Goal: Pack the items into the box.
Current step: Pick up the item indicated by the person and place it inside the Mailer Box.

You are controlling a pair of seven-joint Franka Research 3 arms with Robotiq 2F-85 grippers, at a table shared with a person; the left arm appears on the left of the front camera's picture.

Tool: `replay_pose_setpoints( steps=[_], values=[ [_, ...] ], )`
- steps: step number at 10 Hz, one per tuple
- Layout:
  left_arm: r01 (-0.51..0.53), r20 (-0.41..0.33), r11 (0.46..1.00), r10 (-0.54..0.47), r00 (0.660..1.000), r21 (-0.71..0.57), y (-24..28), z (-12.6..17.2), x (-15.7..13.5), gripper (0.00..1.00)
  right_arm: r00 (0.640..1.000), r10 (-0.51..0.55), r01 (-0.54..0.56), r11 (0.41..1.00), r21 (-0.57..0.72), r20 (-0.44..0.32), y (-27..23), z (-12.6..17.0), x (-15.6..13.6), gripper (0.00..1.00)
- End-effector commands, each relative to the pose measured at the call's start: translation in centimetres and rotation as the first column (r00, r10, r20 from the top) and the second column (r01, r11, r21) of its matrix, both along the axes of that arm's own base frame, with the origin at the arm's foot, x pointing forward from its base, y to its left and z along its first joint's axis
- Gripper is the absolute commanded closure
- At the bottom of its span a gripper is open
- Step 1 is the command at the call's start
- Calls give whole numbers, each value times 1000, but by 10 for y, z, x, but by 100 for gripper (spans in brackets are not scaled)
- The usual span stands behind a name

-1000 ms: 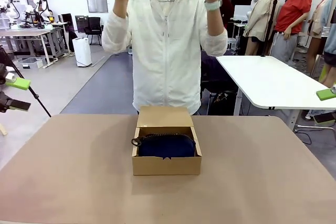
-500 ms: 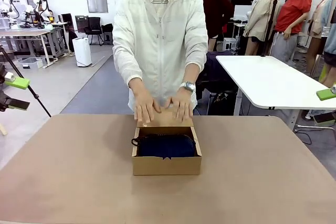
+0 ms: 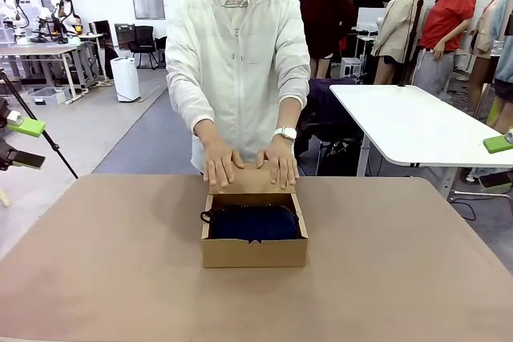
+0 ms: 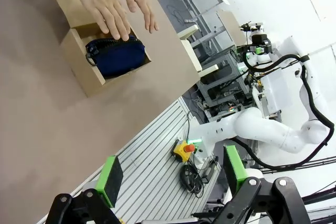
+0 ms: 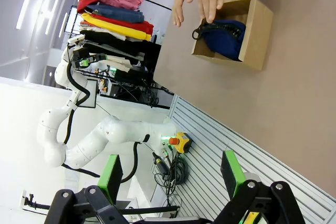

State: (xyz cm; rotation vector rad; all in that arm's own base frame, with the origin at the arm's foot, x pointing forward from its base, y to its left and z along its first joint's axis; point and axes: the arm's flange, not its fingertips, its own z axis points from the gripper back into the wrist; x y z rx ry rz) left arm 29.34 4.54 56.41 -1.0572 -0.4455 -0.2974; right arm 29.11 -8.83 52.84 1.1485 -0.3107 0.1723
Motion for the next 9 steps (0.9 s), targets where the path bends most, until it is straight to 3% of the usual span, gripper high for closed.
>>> replay_pose_setpoints(
  steps=[1,9],
  values=[
    [17,11,1000,-17,1000,3,4,-1,-3,0,1000,12,-12,1000,-10,11,-2,1,-1,0],
    [17,11,1000,-17,1000,3,4,-1,-3,0,1000,12,-12,1000,-10,11,-2,1,-1,0]
  ],
)
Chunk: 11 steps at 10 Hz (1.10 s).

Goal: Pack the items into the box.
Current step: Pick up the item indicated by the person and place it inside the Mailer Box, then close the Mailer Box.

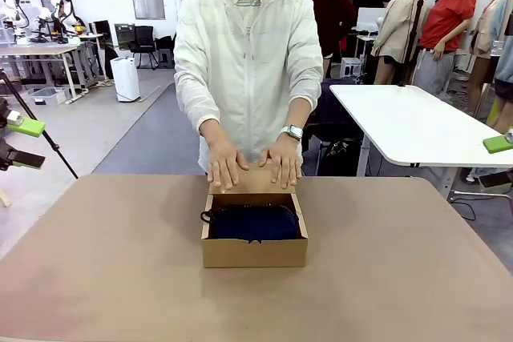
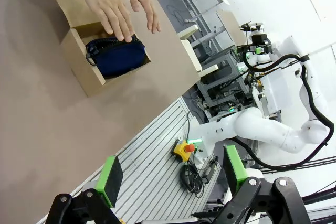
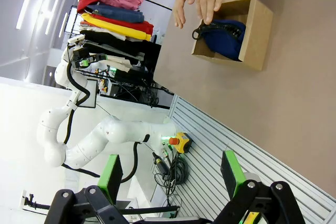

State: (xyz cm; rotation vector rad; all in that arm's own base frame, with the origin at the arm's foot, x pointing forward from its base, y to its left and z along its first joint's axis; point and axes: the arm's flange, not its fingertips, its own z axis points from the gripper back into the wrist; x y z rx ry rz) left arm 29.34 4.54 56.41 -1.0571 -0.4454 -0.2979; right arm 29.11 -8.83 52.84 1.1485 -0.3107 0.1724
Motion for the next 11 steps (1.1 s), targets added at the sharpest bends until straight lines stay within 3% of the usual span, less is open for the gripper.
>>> replay_pose_setpoints(
  steps=[1,11],
  values=[
    [17,11,1000,-17,1000,2,4,-1,-3,0,1000,12,-11,1000,-10,11,-2,1,-1,0],
    [0,0,1000,0,1000,0,0,0,0,0,1000,0,0,1000,0,0,0,0,0,0]
  ],
)
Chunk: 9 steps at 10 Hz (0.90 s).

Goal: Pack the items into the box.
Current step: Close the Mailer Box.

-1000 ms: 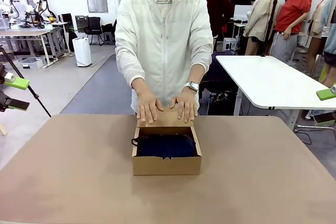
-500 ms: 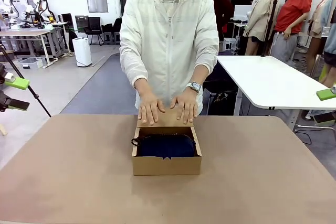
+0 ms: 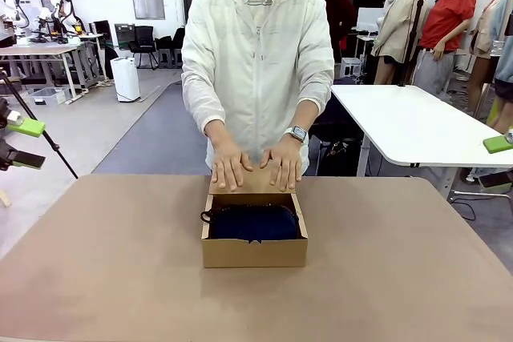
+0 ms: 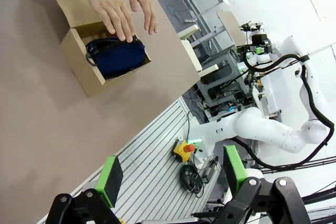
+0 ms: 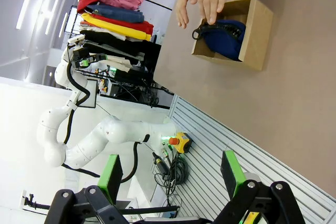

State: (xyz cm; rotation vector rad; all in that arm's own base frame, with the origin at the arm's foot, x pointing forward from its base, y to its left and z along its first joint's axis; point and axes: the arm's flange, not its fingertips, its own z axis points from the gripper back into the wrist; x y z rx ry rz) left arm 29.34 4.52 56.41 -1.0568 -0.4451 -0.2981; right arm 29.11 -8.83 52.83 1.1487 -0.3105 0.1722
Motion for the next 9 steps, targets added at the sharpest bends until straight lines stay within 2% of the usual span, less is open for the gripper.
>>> replay_pose_setpoints(
  steps=[1,2,3,4,5,6,7,8,9],
  values=[
    [30,58,997,-33,998,65,-25,9,24,0,997,68,-65,994,-88,30,34,3,19,0],
    [85,47,989,-91,995,125,-60,8,51,0,995,100,-93,973,-210,23,74,-6,46,0],
    [181,-7,974,-182,983,133,-101,-8,82,0,995,98,-99,948,-302,-20,114,-30,77,0],
    [209,-72,968,-201,977,135,-122,-32,104,0,1000,20,-18,951,-310,4,150,-57,101,0],
    [187,-137,974,-170,976,124,-140,-63,121,0,998,-8,25,951,-307,56,174,-88,123,0],
    [162,-188,981,-141,972,103,-153,-104,139,0,988,-49,92,947,-309,144,195,-118,137,0],
    [121,-228,992,-108,968,46,-156,-132,147,0,988,-23,64,963,-263,156,205,-134,139,0],
    [57,-228,997,-46,973,44,-156,-141,148,0,983,-24,61,977,-204,180,198,-129,135,0],
    [108,-315,993,-90,945,42,-133,-113,140,0,997,-21,45,939,-342,72,202,-121,121,0]
  ],
)
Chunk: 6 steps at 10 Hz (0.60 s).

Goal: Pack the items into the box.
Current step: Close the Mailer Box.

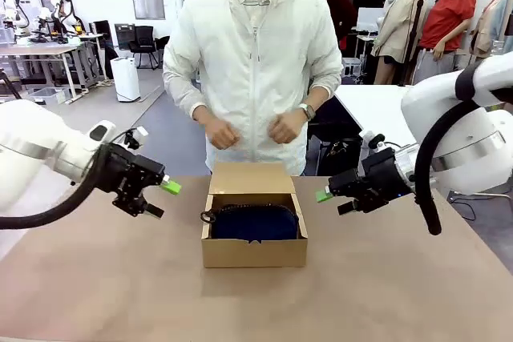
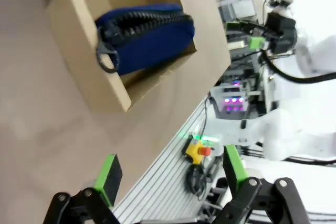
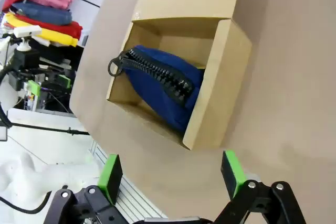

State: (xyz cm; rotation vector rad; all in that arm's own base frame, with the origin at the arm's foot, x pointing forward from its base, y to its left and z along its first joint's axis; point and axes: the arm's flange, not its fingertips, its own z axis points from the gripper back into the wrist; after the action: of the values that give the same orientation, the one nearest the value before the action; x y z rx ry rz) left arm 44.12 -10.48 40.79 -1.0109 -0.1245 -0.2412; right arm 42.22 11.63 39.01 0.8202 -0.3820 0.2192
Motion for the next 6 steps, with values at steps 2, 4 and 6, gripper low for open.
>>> replay_pose_setpoints(
  steps=[2,4,6],
  values=[
    [26,35,1000,-27,999,17,-10,3,-5,0,999,14,-15,999,-35,-29,-2,17,-11,0],
    [7,7,1000,-7,1000,2,-2,3,-1,0,1000,11,-11,1000,-23,-4,-1,8,-4,0],
    [-112,-25,993,111,993,-43,-8,-24,71,0,992,-128,128,987,94,-10,4,-6,70,0]
  ],
)
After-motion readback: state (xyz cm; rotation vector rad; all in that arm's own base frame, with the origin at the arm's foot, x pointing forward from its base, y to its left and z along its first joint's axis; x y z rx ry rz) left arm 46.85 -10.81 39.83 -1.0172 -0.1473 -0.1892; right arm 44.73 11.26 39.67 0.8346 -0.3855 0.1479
